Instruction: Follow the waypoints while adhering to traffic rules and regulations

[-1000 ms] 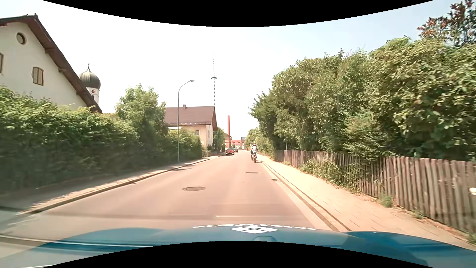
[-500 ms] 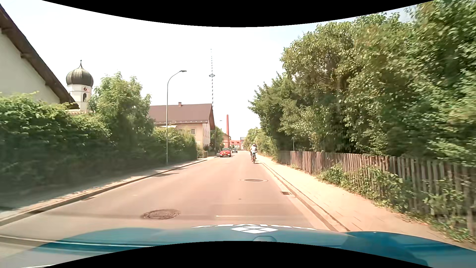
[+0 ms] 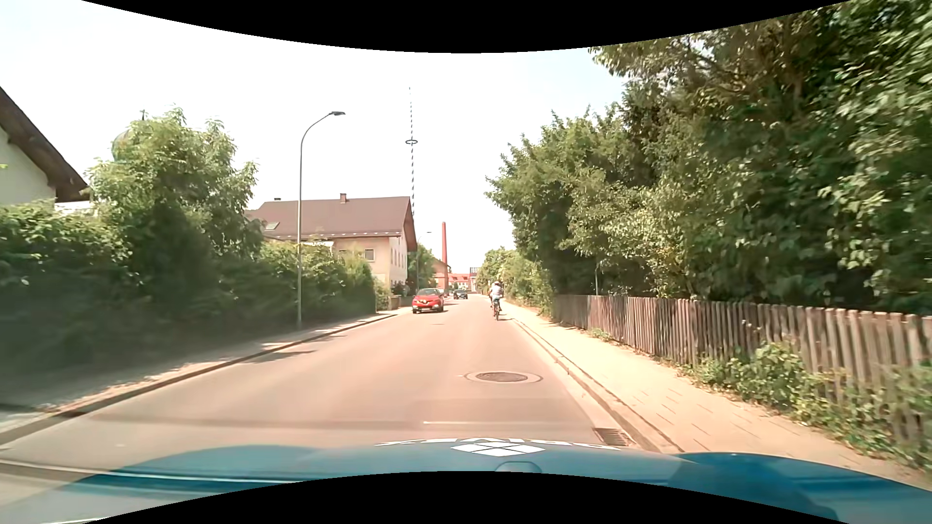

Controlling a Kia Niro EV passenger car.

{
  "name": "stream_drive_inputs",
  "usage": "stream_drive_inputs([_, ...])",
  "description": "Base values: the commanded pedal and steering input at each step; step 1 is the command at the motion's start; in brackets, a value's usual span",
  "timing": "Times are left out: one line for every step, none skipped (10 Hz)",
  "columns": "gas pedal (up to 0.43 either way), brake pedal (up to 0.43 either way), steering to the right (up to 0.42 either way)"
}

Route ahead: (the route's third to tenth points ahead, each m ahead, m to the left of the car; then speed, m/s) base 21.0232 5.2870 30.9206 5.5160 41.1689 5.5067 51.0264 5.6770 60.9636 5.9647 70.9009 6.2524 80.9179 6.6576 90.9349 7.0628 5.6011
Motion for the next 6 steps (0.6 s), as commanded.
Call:
stream_drive_inputs([0.098,0.0,-0.003])
stream_drive_inputs([0.118,0.0,-0.003])
stream_drive_inputs([0.118,0.0,-0.003])
stream_drive_inputs([0.118,0.0,-0.003])
stream_drive_inputs([0.118,0.0,-0.003])
stream_drive_inputs([0.118,0.0,-0.003])
